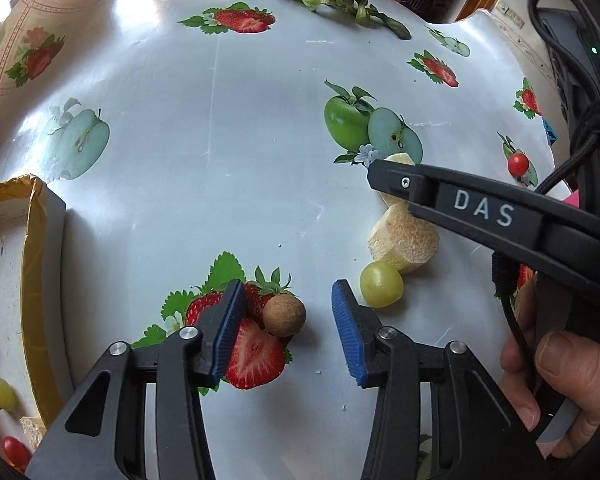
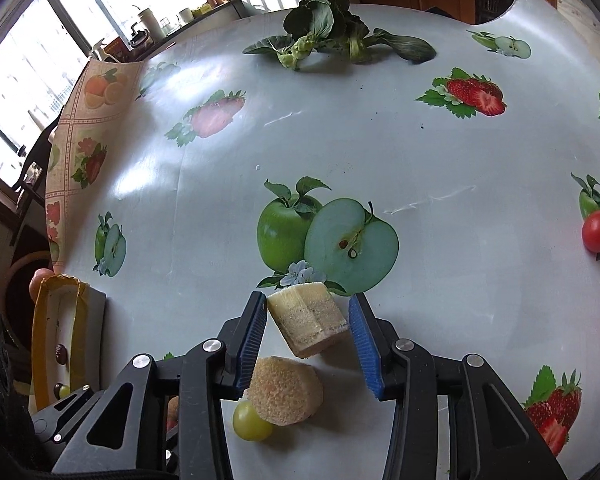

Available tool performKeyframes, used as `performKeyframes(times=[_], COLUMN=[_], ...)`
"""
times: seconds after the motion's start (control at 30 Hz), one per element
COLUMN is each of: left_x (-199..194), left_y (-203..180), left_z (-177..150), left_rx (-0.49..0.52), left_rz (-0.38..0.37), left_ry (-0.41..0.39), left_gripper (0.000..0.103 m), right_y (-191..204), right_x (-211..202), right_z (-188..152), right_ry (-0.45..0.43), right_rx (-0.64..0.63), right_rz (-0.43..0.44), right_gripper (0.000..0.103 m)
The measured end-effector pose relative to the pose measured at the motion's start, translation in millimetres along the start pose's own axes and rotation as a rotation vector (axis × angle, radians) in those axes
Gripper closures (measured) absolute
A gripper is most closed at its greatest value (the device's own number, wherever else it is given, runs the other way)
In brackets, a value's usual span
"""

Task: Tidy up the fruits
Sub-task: 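Grasp the small brown round fruit with the left gripper while the right gripper grasps the pale cake block, then carry the brown fruit with the left gripper while the right gripper carries the cake block over the tray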

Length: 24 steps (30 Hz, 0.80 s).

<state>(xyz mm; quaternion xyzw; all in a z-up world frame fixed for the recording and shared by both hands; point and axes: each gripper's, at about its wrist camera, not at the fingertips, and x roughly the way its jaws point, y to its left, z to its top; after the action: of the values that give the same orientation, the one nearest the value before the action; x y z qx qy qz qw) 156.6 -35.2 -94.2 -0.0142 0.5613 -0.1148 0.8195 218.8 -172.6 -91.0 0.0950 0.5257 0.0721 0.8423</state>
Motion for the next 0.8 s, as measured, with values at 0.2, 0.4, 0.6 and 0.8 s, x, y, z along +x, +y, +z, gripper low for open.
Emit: performKeyframes(times=[0.2, 0.4, 0.6, 0.8], left_x=[-3, -23, -60, -95], left_y=[12, 16, 17, 24], left_z=[-4, -12, -17, -24], left_rx=[-0.015, -0.038, -0.05, -0.069], left_rz=[-0.026, -0.035, -0.004, 0.051], left_ry=[0.005, -0.019, -0.064, -0.114], left_gripper=[0.085, 0.085, 0.085, 0.085], right_y=[-4, -10, -8, 8], right_x=[-6, -46, -85, -117], right_z=[-7, -17, -35, -59], right_ry=[-0.02, -0.077, -0.107, -0.126], right_rx=[0.011, 0.042, 0.055, 0.038], right_rz=[-0.012, 0.017, 0.048, 0.08], right_gripper=[0.067, 0.068, 0.068, 0.068])
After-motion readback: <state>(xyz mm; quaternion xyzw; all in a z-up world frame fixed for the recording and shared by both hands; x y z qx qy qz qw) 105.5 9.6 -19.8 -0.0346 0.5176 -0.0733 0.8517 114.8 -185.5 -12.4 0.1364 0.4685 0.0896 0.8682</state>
